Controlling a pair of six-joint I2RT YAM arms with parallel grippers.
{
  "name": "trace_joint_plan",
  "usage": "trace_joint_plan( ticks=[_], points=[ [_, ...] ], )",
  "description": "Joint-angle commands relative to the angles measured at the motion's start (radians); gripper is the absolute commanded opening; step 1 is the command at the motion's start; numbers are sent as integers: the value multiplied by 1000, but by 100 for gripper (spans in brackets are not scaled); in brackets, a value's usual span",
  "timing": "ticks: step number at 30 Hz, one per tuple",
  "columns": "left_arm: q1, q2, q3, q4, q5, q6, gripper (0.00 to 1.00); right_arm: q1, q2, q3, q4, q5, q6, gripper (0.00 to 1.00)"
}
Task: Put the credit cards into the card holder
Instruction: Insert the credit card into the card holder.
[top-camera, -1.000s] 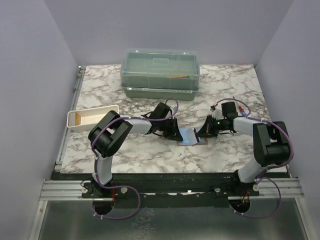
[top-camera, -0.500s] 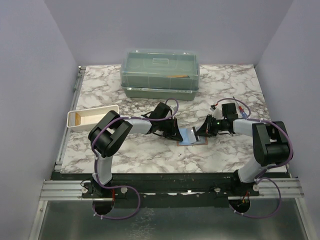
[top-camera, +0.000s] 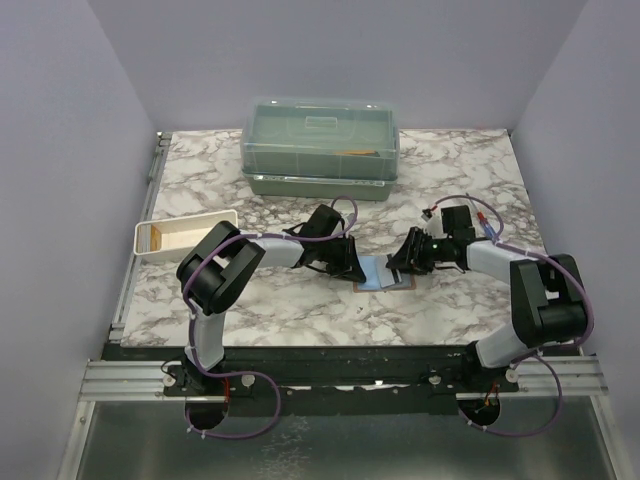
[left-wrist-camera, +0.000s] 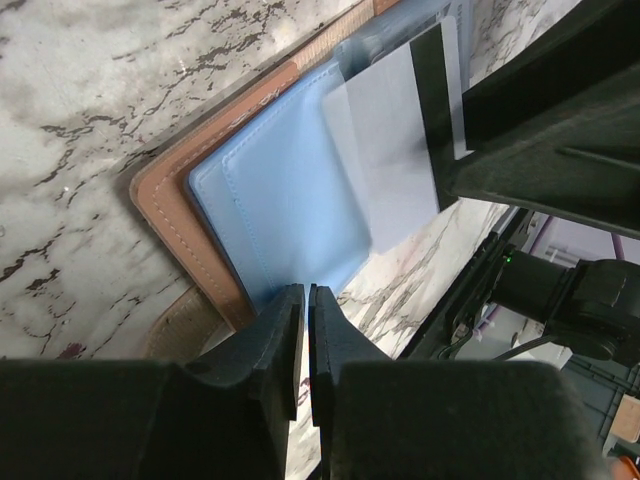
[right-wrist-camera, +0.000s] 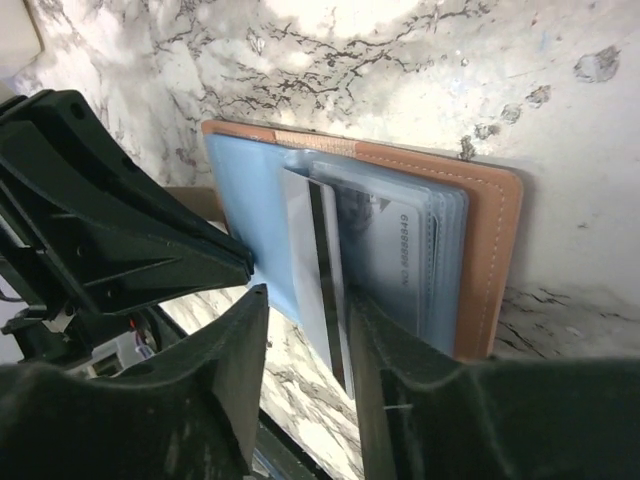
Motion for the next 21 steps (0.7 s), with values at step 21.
trace_joint_plan(
  ticks=[21],
  points=[
    [-4, -9, -19, -105, -65, 53, 18, 67, 8, -2, -46, 271, -21, 21]
  ],
)
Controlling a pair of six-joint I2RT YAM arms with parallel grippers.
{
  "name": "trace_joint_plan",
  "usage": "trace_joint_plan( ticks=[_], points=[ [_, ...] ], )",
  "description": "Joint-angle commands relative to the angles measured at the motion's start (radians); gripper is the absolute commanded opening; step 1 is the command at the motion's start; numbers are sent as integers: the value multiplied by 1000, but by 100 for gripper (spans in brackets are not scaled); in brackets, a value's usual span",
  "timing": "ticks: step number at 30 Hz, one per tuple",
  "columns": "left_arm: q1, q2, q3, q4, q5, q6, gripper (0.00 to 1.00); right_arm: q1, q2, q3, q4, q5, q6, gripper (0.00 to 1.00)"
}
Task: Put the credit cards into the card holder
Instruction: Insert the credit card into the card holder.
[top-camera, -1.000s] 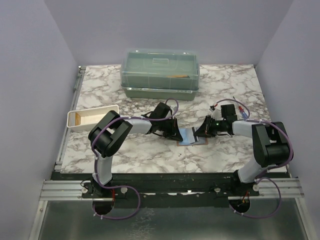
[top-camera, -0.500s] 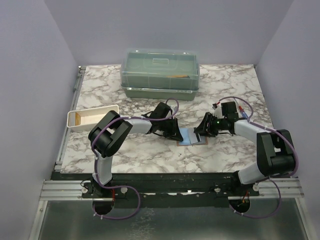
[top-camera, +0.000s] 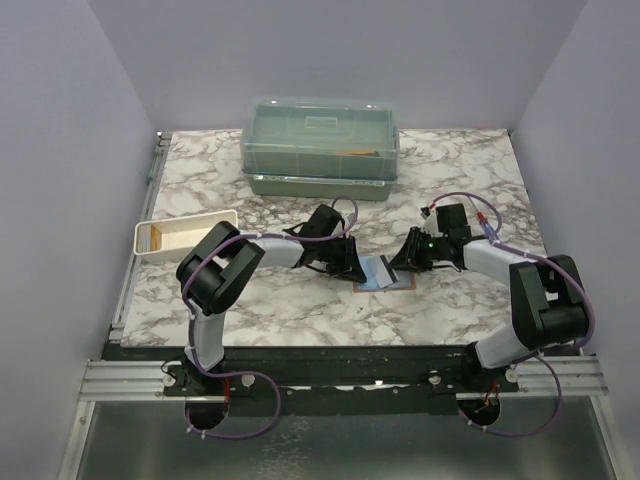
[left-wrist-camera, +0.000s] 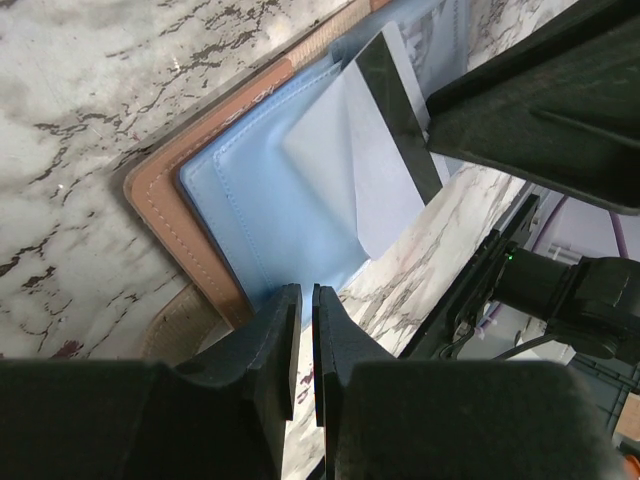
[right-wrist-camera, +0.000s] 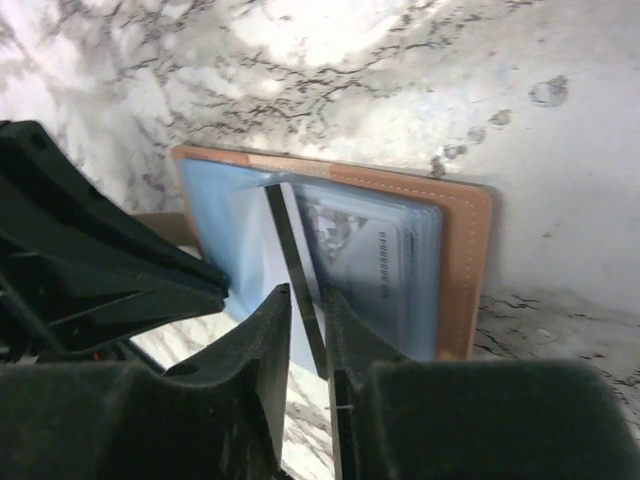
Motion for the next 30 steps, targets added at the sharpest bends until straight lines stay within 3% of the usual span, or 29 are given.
trace_joint_plan(
  ticks=[1, 11, 18, 30],
  points=[
    [-3, -6, -22, -99, -67, 43, 18, 21, 36, -32, -2, 156, -24, 20],
    [-3, -11, -24, -103, -66, 45, 18, 29, 0, -49, 4, 164, -9, 7],
    [-4, -13, -25, -103, -60, 48, 18, 28, -4, -8, -125, 221, 17, 33],
    [-4, -3, -22, -102, -52, 54, 18, 28, -36, -19, -208, 203, 76, 48]
  ],
)
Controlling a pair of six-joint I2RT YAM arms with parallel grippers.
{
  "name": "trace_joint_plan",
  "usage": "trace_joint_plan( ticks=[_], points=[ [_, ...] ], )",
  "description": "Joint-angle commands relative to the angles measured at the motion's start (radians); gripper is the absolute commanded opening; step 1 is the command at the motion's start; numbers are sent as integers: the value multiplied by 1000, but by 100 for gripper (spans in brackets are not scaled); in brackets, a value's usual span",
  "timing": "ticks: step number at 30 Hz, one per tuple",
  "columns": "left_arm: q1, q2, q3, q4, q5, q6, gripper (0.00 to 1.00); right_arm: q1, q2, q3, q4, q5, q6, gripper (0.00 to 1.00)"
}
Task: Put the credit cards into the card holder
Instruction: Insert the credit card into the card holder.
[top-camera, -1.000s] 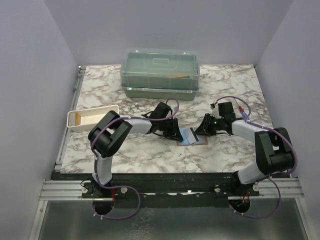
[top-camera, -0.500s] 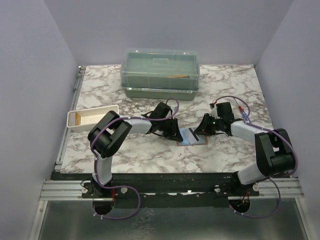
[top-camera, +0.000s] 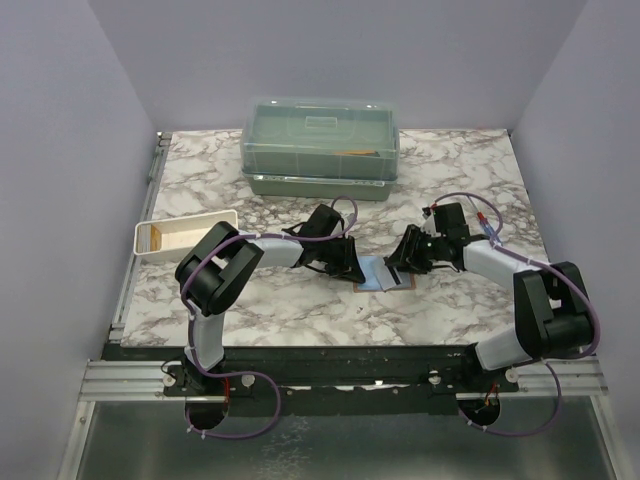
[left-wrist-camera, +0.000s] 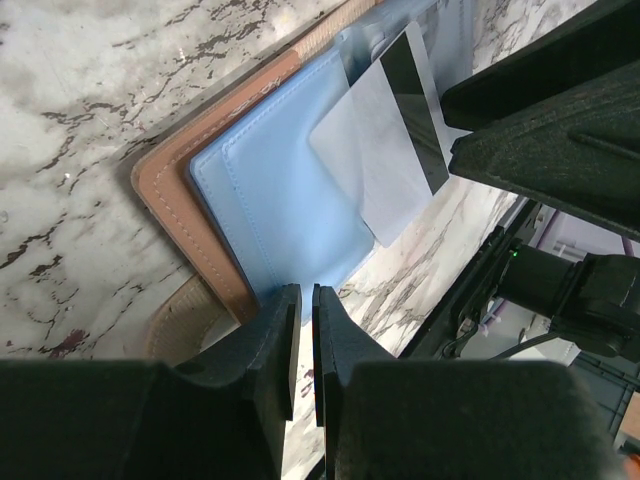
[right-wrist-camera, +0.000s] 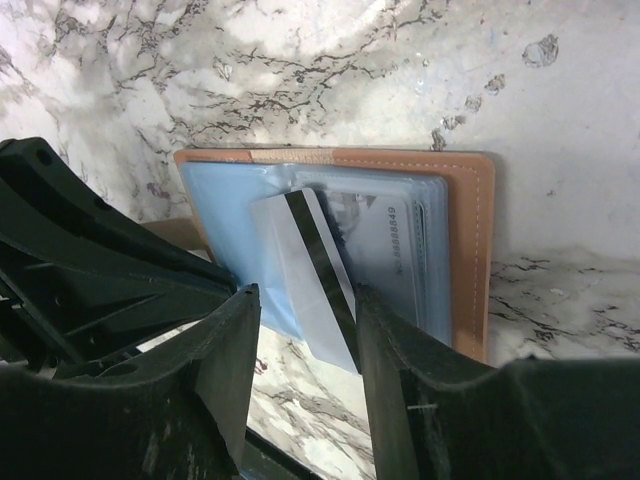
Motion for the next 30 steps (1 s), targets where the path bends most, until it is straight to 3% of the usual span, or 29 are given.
trace_joint_plan(
  ticks=[1, 9, 15, 19, 23, 30],
  points=[
    [-4, 3, -22, -83, -51, 41, 18, -4, 5, -32, -155, 102, 0, 48],
    [-4, 1, -16, -83, -39, 39, 19, -4, -3, -43, -163, 35, 1, 49],
    [-5, -51, 15, -83, 21, 37, 33, -4, -26, -54, -141, 46, 28, 49],
    [-11, -98, 50, -82, 53, 34, 34, -4, -31, -53, -147, 77, 29, 49],
    [-36, -74, 93, -70, 86, 9, 18, -5, -37, -58, -144, 81, 32, 49],
    [-59, 51, 135, -2, 99, -26, 7, -5, -50, -74, -130, 74, 38, 48]
  ],
)
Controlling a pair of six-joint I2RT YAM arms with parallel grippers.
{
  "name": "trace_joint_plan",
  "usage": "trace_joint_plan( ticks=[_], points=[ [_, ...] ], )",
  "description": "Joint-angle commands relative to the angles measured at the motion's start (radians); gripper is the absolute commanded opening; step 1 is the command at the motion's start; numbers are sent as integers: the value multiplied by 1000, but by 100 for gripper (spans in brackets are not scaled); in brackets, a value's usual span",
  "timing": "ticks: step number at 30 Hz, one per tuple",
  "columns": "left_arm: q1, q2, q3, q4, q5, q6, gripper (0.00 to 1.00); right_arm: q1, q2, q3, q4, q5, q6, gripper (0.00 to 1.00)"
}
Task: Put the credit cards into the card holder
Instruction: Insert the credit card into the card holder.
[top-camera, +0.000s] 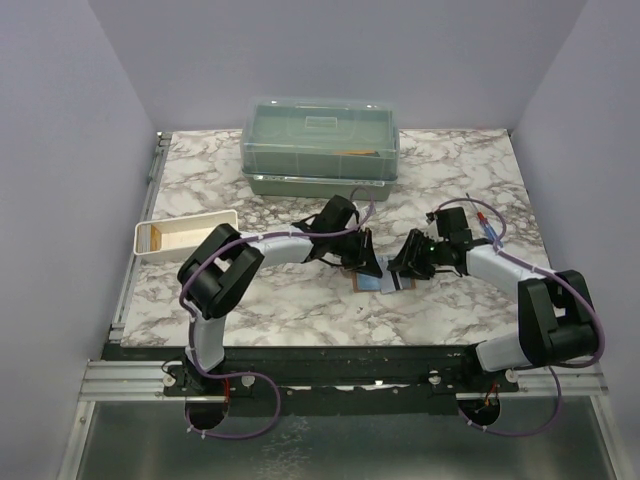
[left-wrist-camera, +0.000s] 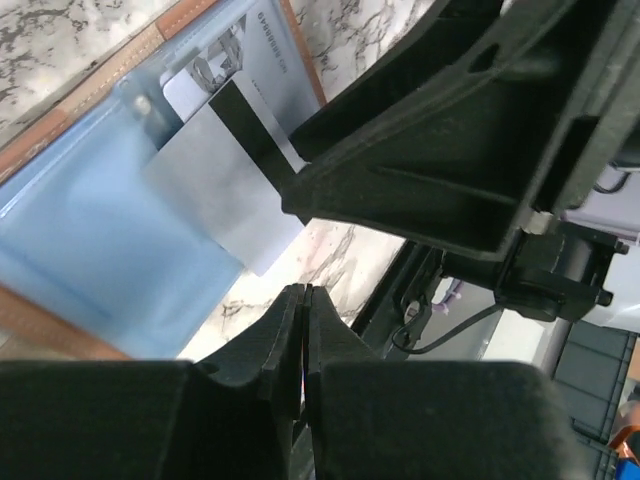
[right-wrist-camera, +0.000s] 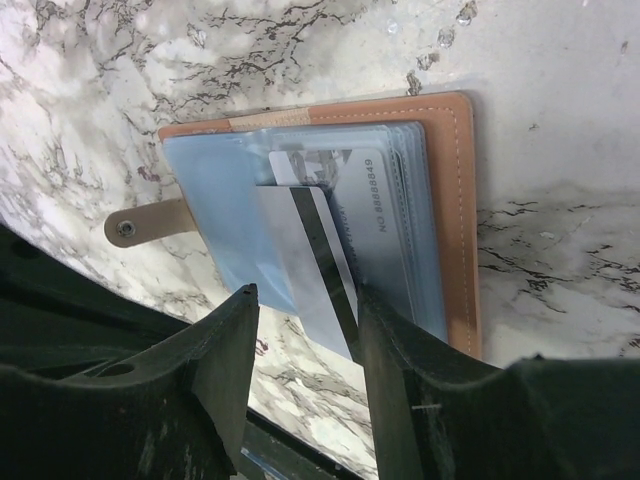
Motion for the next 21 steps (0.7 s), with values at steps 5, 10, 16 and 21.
trace_joint_plan(
  ticks=[5, 10, 16, 21],
  points=[
    [-11, 152, 50, 76, 8, -42, 4, -3, -2, -54, -61, 38, -8, 48],
    [-10, 178, 27, 83, -43, -40, 0, -4, -30, -69, -41, -11, -7, 46],
    [-9, 191, 12, 82, -60, -39, 0, -3, -75, -98, -13, -83, 26, 41],
    [-9, 195, 9, 81, -60, -37, 0, -3, -106, -135, 31, -135, 70, 37]
  ],
)
